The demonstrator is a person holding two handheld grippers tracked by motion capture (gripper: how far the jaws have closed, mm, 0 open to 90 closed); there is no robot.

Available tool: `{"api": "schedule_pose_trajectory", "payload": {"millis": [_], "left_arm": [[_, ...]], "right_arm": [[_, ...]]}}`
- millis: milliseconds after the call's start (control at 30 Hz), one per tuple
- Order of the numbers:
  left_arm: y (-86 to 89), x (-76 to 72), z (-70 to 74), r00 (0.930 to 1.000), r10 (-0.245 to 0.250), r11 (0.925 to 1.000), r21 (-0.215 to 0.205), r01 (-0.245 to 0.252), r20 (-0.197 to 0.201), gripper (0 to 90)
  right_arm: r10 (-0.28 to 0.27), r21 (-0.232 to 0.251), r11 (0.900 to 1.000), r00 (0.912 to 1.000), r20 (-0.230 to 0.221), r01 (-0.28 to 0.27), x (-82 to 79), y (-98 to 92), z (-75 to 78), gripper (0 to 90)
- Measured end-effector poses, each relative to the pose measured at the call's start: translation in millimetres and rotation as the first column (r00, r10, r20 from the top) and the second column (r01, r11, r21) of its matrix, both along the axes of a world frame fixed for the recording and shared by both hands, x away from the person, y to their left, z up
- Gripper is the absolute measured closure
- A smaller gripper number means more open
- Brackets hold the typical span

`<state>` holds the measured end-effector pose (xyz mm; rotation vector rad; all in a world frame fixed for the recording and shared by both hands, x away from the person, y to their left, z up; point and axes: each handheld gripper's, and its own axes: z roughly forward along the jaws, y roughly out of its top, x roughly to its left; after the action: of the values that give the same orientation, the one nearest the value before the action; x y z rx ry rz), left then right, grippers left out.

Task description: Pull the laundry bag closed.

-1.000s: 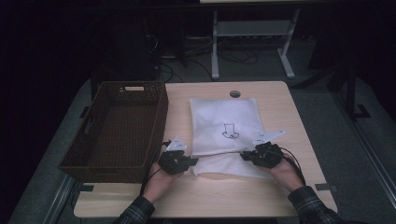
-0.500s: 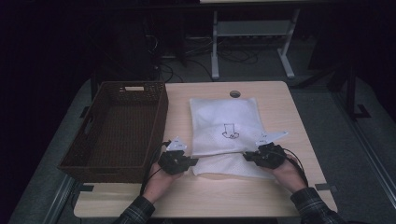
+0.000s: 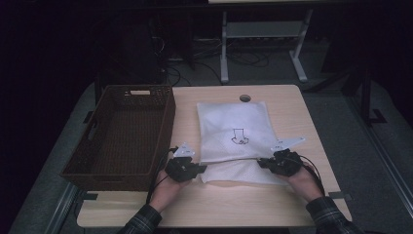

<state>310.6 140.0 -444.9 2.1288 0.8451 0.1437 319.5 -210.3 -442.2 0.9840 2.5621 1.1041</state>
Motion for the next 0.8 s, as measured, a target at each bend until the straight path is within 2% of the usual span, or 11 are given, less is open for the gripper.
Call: {"api": "schedule_pose_trajectory", "payload": {"millis": [200,633,800], "left_arm": [[-1.4,0.6,-0.4,1.0,-0.001,1.0,0.0,0.001,-0.002,84.1],[-0.3,3.7,-0.2,0.9999,0.011,0.9999,-0.01,-0.011,-0.006,84.1],[-0.9,2.5,-0.6,0.9999,0.012,0.9999,0.001,-0.012,-0.002,84.1]], "right_arm": [[-0.025,0.011,1.0,0.9997,-0.004,0.025,-3.8,-14.0,-0.8,86.9],[-0.053,0.017,0.998,0.9986,0.003,0.053,-6.6,-29.0,1.4,86.9],[-0.077,0.022,0.997,0.9971,0.0,0.077,-8.3,-37.6,0.4,86.9]]}}
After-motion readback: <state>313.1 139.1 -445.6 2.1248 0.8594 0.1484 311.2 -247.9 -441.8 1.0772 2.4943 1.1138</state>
